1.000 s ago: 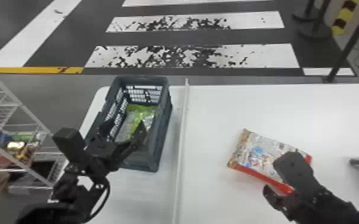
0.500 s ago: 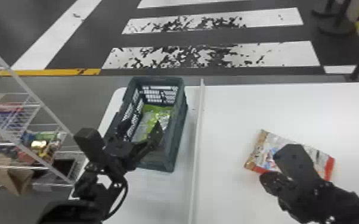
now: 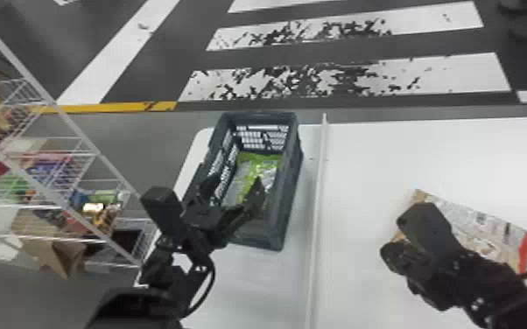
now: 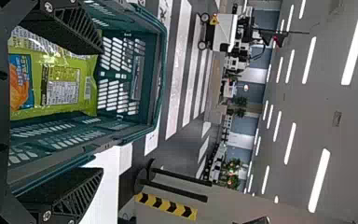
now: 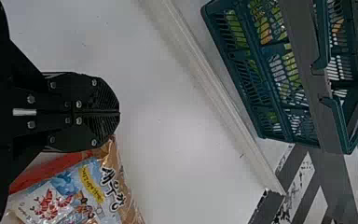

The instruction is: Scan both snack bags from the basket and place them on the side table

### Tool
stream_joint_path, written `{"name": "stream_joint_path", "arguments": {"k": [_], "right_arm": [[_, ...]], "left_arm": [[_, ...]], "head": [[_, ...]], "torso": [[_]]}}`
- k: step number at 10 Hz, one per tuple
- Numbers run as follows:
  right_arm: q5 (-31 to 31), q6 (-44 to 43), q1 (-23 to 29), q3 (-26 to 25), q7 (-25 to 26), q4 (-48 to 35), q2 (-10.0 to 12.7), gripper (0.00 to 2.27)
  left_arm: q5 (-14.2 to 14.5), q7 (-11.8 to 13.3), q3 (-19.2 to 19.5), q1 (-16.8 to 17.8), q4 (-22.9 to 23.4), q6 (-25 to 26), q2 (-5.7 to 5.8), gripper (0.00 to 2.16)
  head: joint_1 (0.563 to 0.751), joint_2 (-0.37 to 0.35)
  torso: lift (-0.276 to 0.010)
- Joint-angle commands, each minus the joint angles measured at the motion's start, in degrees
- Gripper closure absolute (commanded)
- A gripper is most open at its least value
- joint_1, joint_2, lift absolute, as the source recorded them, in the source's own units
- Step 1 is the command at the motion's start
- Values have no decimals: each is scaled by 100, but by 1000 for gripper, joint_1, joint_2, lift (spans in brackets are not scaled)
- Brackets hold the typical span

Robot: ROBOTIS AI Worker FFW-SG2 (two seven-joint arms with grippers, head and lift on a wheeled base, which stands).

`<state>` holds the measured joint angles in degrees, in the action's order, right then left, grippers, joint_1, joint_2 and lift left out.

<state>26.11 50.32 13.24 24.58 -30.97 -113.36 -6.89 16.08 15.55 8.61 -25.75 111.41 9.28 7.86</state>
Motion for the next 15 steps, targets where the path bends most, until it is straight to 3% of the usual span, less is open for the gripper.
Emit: {"name": "stream_joint_path", "arguments": {"k": [1, 6, 15], "right_arm": [[43, -114, -216, 3, 30, 341, 127, 2263], [131, -254, -735, -41, 425, 1035, 329, 2263], [280, -377, -1051, -489, 874, 1545, 320, 2263]], "left_arm": [[0, 0, 1, 0, -5, 0, -4, 103], [0, 0, 18, -9, -14, 0, -4, 103], [-18, 27, 18, 0, -32, 0, -48, 103]], "head": [[695, 297], [695, 289], [695, 202]], "torso": [[-75], [-75], [-75]]}}
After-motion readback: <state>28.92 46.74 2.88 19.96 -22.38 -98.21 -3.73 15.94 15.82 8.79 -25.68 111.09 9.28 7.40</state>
